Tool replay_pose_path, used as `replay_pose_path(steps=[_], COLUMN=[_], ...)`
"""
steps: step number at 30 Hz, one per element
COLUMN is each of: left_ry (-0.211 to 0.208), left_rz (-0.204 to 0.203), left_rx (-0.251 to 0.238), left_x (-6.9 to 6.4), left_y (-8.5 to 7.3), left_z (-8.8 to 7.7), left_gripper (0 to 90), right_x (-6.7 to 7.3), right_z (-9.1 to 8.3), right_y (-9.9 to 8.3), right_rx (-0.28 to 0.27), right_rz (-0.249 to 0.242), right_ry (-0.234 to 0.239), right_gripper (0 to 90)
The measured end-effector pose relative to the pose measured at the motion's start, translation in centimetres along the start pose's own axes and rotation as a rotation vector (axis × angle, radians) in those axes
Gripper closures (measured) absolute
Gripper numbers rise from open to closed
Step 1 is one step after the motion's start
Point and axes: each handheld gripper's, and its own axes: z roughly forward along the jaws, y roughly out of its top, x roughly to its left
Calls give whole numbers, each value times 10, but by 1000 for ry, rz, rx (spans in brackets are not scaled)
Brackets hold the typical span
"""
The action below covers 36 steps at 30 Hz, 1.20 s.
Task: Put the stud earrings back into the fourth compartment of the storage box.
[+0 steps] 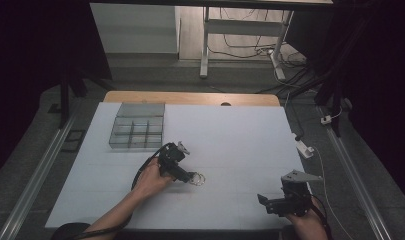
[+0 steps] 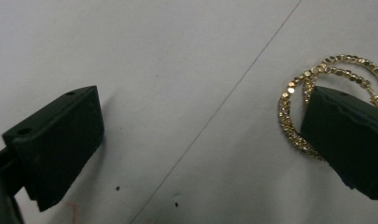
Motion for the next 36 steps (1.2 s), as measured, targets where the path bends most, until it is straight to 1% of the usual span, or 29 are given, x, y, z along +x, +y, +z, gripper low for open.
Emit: replay_pose_path(steps=[4, 6, 9, 11, 13, 15, 20, 22, 23, 24, 26, 28, 32, 34, 36], left_ry=[2, -5, -15, -24, -33, -40, -57, -70, -74, -68, -76, -100, -166, -188, -182], left_rz=[10, 11, 24, 39, 57, 75, 117, 132, 130, 124, 112, 84, -8, -25, -33], left_rx=[2, 20, 55, 78, 84, 79, 62, 57, 52, 52, 56, 48, 32, 39, 37], left_x=[-1, 0, 1, 1, 1, -1, -10, -14, -16, -16, -15, -12, -3, 1, 1], left_y=[0, 3, 7, 10, 10, 9, 6, 5, 4, 4, 5, 4, 2, 3, 4], left_z=[0, -1, -2, -5, -9, -12, -16, -16, -16, -16, -16, -16, -15, -15, -15], left_gripper=[0, 9, 49, 96, 195, 326, 645, 772, 834, 861, 863, 865, 866, 866, 866], right_x=[0, 0, 1, 0, 0, 0, 1, 1, 1, 1, 1, 1, 1, 1, 1], right_z=[0, 1, 1, 1, 1, 1, 1, 1, 1, 1, 1, 1, 1, 1, 1], right_y=[0, 0, 0, 0, 0, 0, 0, 0, 0, 0, 0, 0, 0, 0, 0], right_rx=[-1, 1, 2, 2, 2, 5, 6, 6, 6, 7, 8, 7, 6, 6, 5], right_rz=[-1, -2, -1, 0, 1, 2, -3, -4, -4, -3, -6, -7, -7, -6, -8], right_ry=[0, -1, -3, -4, -6, -6, -9, -9, -9, -7, -8, -7, -7, -6, -6], right_gripper=[0, 0, 0, 0, 0, 0, 0, 0, 0, 0, 0, 0, 0, 0, 0])
